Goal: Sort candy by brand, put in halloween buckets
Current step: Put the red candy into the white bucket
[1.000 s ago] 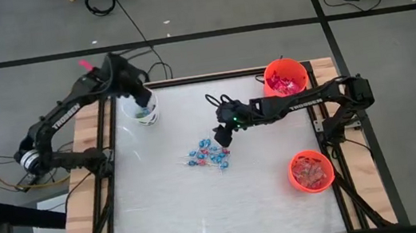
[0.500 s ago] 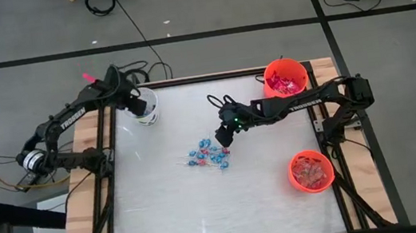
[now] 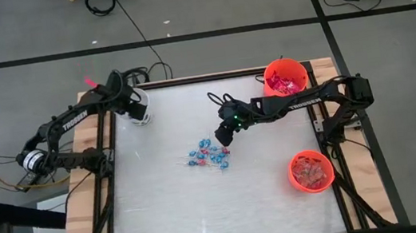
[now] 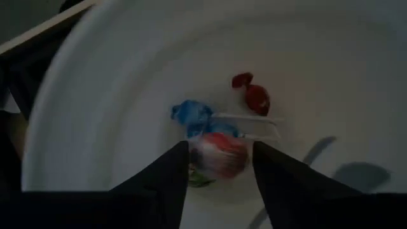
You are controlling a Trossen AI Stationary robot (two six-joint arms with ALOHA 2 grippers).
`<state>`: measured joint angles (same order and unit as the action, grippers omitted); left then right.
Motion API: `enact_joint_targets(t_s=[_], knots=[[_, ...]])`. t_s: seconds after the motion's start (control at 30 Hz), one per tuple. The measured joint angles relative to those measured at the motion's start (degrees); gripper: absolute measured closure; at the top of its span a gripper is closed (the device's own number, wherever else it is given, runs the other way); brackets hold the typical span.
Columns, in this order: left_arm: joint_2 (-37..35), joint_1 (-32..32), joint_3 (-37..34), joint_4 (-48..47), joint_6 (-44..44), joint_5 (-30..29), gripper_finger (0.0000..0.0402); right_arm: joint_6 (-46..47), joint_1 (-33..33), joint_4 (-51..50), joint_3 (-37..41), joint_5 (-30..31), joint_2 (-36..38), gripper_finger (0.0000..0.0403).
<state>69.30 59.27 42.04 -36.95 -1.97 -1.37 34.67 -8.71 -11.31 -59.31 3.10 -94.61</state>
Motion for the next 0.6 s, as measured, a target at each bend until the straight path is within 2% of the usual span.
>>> enact_joint_targets(t_s=[0.3,0.5,0.6], knots=[[0.0,-0.04,7.54,-5.82,0.06,1.02,0.0163,1.75,2.15,-0.11,0.0,-0.34,0.0,0.0183],[-1.95,-1.25,15.36,-9.69,0.03,7.43,0.0158,-0.53,3.82,-4.51,-0.02,-2.85,0.0,0.0183],[-3.86,-4.3,16.9,-10.24,1.17,9.46,0.0162,-6.48,4.76,-6.52,0.44,-6.16,0.02,0.0187]])
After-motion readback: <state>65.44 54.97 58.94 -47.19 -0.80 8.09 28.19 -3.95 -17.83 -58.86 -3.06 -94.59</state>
